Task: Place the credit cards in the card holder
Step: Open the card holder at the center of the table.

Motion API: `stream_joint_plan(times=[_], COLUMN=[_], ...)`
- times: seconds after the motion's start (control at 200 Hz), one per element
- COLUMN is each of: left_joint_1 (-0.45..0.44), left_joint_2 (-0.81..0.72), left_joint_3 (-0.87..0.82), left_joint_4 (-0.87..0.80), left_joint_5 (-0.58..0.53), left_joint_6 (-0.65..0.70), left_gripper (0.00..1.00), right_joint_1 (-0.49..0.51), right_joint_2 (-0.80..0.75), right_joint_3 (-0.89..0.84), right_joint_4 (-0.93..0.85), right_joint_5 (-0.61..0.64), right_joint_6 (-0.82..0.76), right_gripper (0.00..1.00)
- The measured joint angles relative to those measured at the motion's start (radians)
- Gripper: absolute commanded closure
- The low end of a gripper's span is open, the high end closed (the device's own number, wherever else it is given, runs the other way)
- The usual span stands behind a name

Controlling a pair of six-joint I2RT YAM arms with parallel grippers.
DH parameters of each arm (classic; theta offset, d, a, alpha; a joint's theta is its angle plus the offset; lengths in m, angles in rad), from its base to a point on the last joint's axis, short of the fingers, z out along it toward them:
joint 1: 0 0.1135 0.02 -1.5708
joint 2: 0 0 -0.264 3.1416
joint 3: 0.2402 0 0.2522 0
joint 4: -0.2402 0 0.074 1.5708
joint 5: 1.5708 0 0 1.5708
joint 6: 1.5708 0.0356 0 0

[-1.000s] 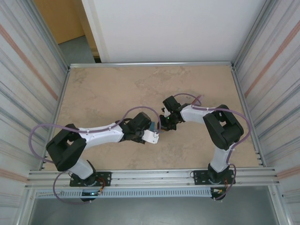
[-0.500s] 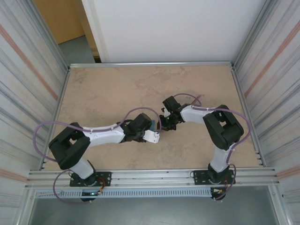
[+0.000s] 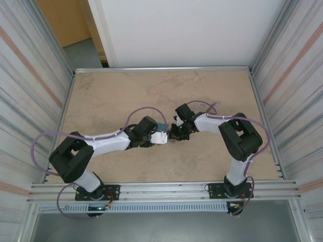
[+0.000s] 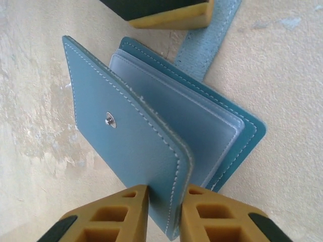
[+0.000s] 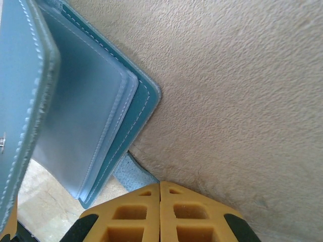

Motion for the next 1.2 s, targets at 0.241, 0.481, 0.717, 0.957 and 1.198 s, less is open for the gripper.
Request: stream_joint_plan(times=[0.241,0.481,0.717,0.957,1.198], left_joint_1=[0.091,0.180,0.234,0.254,0.255], left_joint_2=[0.000,0.002,0.056,0.123,0.208], left_joint_3=[0.072,0.129,0.160,0.201,0.250], left_joint_4=[-0.079,-0.113,-0.140,-0.165,-0.195], left_joint_5=[0.023,0.042,0.035,0.019,-0.008], left_joint_6=[-0.198,-0.371,-0.446,-0.473,-0.482], left_gripper=[0.63,0.49,0.41,0.40,0.54], right_joint_1=[0.005,0.010,0.011,0.014,0.020], right_joint_2=[-0.002,-0.003,-0.003,-0.003,-0.004], right_joint_3=[0.000,0.000,0.000,0.005,0.010], right_joint_4=[0.002,0.001,0.001,-0.006,-0.014], right_joint_5=[0.005,0.012,0.016,0.023,0.035], right_joint_6=[0.000,0.000,0.000,-0.001,-0.001], right_gripper=[0.93,0.93,0.93,0.93,0.93])
